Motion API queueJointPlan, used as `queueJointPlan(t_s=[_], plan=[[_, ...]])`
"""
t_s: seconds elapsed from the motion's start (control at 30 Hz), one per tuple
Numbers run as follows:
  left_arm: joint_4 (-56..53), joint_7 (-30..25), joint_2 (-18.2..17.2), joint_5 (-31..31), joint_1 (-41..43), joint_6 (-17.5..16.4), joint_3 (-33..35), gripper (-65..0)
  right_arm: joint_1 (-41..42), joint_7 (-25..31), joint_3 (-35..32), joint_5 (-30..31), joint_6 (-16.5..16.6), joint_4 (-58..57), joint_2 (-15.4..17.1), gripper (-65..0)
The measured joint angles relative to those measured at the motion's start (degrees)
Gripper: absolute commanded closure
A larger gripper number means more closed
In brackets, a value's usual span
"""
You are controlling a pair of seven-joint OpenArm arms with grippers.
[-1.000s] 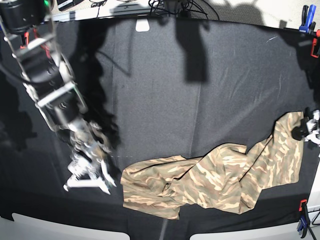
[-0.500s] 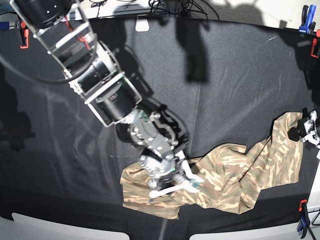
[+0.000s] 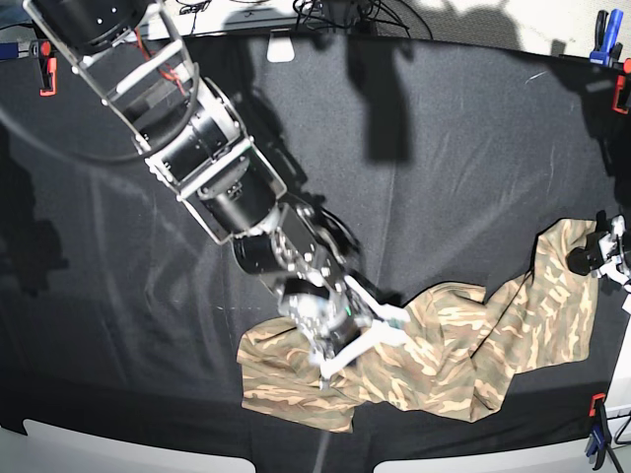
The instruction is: Layout the t-shirt on the table in an organized manner, then fold the t-shirt properly
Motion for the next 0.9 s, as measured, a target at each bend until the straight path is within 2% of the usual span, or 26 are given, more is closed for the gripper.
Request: queueJointPlan(t_s=[0.03,0.27,0.37,0.63,0.7,0.87,0.9], plan=[[0.0,0.0,0.0,0.0,0.0,0.0,0.0,0.0,0.0,0.1,0.0,0.0,-1.7,-0.1,-0.4,-28.6],[0.0,0.0,0.0,0.0,0.0,0.0,0.0,0.0,0.1,1.4,0.1,0.1,-5.2,-0.2,-2.9,-28.1],[0.0,0.0,0.0,0.0,0.0,0.0,0.0,0.0,0.2,1.8,0.1,0.2,-5.6,-0.1,-3.7,-20.5],[0.0,0.0,0.0,0.0,0.0,0.0,0.0,0.0,0.2,1.4,0.1,0.2,-6.2,-0.2,-3.4,-19.7],[0.0,0.0,0.0,0.0,0.0,0.0,0.0,0.0,0.2,1.6,0.1,0.2,-6.2,-0.2,-3.5,-16.1],[0.0,0.0,0.0,0.0,0.0,0.0,0.0,0.0,0.1,3.1,0.1,0.3,-6.2,-0.2,-3.3,-0.6],[0.0,0.0,0.0,0.0,0.0,0.0,0.0,0.0,0.2,3.1,0.1,1.1,-6.2,-0.2,-3.3,0.0]])
